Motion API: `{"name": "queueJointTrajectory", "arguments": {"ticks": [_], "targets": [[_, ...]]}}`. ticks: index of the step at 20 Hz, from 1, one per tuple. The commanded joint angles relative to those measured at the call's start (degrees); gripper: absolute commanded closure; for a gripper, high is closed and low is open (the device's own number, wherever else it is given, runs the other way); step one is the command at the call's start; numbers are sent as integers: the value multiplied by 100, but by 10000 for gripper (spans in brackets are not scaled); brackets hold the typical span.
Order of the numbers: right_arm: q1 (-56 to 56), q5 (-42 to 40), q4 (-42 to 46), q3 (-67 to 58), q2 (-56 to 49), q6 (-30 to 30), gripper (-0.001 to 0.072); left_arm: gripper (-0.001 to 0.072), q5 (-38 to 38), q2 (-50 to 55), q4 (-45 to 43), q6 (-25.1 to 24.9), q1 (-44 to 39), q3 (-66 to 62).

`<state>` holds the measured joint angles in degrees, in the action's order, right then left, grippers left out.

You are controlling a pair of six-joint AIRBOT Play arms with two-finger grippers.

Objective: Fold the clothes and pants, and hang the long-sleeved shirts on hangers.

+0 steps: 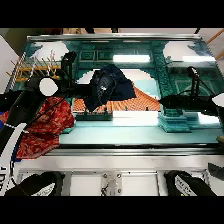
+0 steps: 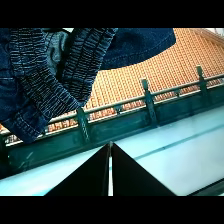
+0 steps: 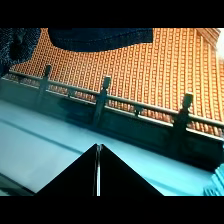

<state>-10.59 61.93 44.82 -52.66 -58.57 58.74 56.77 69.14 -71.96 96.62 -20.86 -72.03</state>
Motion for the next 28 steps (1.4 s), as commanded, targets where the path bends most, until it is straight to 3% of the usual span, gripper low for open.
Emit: {"name": "queueJointTrajectory", "arguments": {"ticks": [1,7,12,13,14,16,24,28], "targets": [[-4,0,0,-4,-2,0,687,679,0,2,0,-2,2,-7],[-4,0,0,-4,-2,2,687,679,-66,2,0,-2,2,-7],[-4,0,0,-4,-2,2,687,673,-750,4,-7,-22,0,-7],[-4,0,0,-4,-2,0,687,565,-1091,26,-4,-116,-2,-11],[-4,0,0,-4,-2,2,687,9,-1462,96,0,-437,-4,-76],[-4,0,0,-4,-2,2,687,37,-1692,566,-9,-966,-4,-549],[-4,0,0,-4,-2,2,687,38,-1235,4183,-1108,-981,-761,-3377],[-4,0,0,-4,-2,2,687,38,-957,5165,-1746,-966,-1047,-4437]]}}
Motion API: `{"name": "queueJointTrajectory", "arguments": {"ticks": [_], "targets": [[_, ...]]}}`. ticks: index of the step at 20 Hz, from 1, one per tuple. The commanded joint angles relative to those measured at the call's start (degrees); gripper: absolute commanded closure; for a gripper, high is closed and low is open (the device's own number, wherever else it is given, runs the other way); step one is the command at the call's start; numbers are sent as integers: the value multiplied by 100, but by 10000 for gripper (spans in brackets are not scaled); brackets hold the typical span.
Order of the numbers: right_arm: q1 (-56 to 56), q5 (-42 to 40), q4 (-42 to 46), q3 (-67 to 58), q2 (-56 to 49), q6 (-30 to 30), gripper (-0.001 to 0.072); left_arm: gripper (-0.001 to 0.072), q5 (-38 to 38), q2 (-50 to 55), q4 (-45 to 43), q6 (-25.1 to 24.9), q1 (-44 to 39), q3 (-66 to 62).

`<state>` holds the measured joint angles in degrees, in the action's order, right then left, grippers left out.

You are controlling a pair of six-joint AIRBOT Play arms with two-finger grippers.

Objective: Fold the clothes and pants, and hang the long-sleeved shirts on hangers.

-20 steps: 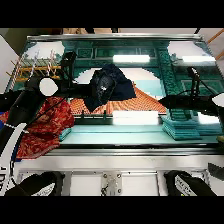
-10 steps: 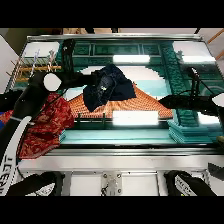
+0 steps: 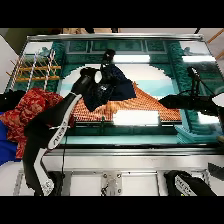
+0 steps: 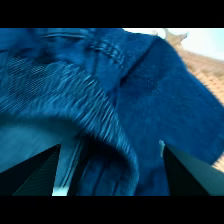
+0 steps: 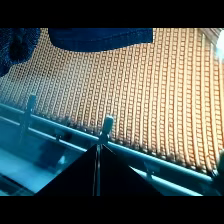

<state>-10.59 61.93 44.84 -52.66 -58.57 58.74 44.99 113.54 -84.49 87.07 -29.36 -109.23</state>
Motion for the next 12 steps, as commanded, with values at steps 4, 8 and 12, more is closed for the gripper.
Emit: {"name": "queueJointTrajectory", "arguments": {"ticks": [4,8,12], "targets": [[-2,0,-4,-4,-2,2,687,39,243,1043,-603,-9,-278,-863],[-2,-127,-4,-4,-2,2,687,613,350,933,-599,699,-188,-850],[-2,-125,-498,-4,-2,2,687,680,426,-221,-590,791,127,-846]]}}
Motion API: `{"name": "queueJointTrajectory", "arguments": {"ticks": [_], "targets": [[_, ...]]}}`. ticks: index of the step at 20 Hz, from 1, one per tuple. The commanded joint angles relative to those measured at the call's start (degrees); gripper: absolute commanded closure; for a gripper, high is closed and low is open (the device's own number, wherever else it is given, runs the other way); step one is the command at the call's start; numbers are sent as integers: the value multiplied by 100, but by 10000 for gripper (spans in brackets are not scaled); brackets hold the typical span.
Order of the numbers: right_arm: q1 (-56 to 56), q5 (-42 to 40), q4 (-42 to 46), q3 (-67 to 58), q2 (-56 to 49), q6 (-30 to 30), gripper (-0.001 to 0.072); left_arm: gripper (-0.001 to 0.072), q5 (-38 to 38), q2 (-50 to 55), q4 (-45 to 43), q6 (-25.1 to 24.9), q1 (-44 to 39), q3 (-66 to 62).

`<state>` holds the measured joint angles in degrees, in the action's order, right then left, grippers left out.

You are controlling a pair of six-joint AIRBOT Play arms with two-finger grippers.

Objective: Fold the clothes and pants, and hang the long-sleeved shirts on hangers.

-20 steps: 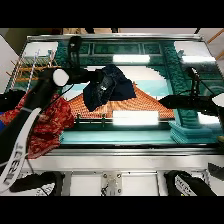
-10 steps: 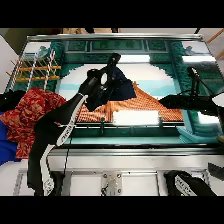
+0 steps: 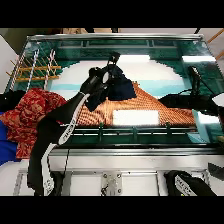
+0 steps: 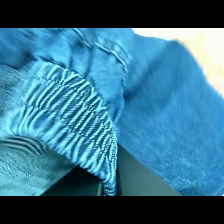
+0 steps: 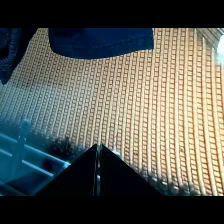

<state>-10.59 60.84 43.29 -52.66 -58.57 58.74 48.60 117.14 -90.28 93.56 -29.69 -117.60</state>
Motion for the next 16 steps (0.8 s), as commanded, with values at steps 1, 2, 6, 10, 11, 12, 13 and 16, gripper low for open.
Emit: {"name": "queueJointTrajectory", "arguments": {"ticks": [1,2,6,10,11,12,13,16], "targets": [[-2,-9,-507,-4,-2,0,686,681,107,-903,-7,142,229,-9],[0,0,-492,-4,-4,-11,687,680,129,-1270,-7,142,289,50],[48,-1172,1327,-4,-417,1563,686,681,92,-2446,-4,136,396,833],[286,-2341,1060,-92,-1578,1307,9,680,85,-2859,-4,140,396,1683],[389,-2420,673,-197,-1945,1303,10,680,90,-2872,-4,140,396,1829],[533,-2446,398,-341,-2323,1281,9,680,92,-2874,-4,140,398,1947],[699,-2441,225,-507,-2664,1180,9,680,74,-2870,-7,140,398,2052],[1318,-2441,-223,-1158,-3536,1012,9,680,-24,-2870,-13,140,398,2253]]}}
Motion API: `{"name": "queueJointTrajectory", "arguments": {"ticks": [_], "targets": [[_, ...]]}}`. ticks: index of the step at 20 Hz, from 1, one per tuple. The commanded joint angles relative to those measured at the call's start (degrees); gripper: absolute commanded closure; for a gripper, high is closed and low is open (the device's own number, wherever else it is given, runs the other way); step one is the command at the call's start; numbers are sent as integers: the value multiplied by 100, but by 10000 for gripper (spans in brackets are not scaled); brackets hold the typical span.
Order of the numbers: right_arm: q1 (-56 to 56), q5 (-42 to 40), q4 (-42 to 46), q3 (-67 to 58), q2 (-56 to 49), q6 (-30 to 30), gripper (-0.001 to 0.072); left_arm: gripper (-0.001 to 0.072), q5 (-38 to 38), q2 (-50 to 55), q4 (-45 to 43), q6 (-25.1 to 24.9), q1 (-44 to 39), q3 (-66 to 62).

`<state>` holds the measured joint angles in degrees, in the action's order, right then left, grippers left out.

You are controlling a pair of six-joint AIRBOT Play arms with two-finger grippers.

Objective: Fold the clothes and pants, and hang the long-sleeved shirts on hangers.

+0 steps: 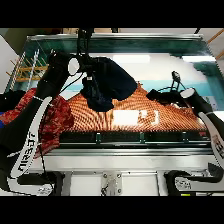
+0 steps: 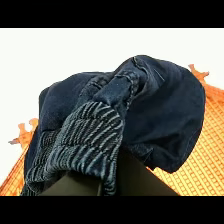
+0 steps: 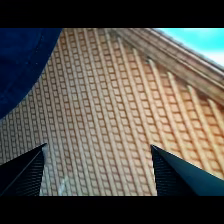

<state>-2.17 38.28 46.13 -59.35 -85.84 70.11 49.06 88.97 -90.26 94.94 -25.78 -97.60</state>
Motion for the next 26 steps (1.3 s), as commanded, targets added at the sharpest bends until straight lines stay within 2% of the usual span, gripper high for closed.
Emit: {"name": "queueJointTrajectory", "arguments": {"ticks": [1,8,9,10,11,12,13,16,19,22,26], "targets": [[660,-186,-546,-732,-1025,-116,10,680,-61,-50,-13,2,7,269],[1547,-181,-546,-2177,-2249,282,26,680,-61,-52,-11,2,7,262],[1631,-186,-544,-2330,-2339,280,91,680,-61,-52,-9,2,7,262],[1690,-195,-542,-2455,-2400,273,213,680,-57,-52,-9,2,7,262],[1729,-247,-544,-2553,-2428,273,396,680,-46,-57,-9,2,7,262],[1733,-293,-525,-2608,-2420,258,626,680,-33,-85,-9,2,7,262],[1700,-289,-503,-2664,-2367,256,687,680,-46,-157,-15,2,7,262],[1379,-68,225,-2802,-1700,256,688,680,-90,-647,-20,-7,4,-127],[807,428,1311,-3139,-308,256,689,680,-101,-1386,37,-2,-166,-1069],[286,896,1392,-3554,1233,254,689,680,-98,-2188,39,0,-772,-1770],[144,822,1622,-3683,3025,190,689,680,-203,-3158,26,2,-1869,-1637]]}}
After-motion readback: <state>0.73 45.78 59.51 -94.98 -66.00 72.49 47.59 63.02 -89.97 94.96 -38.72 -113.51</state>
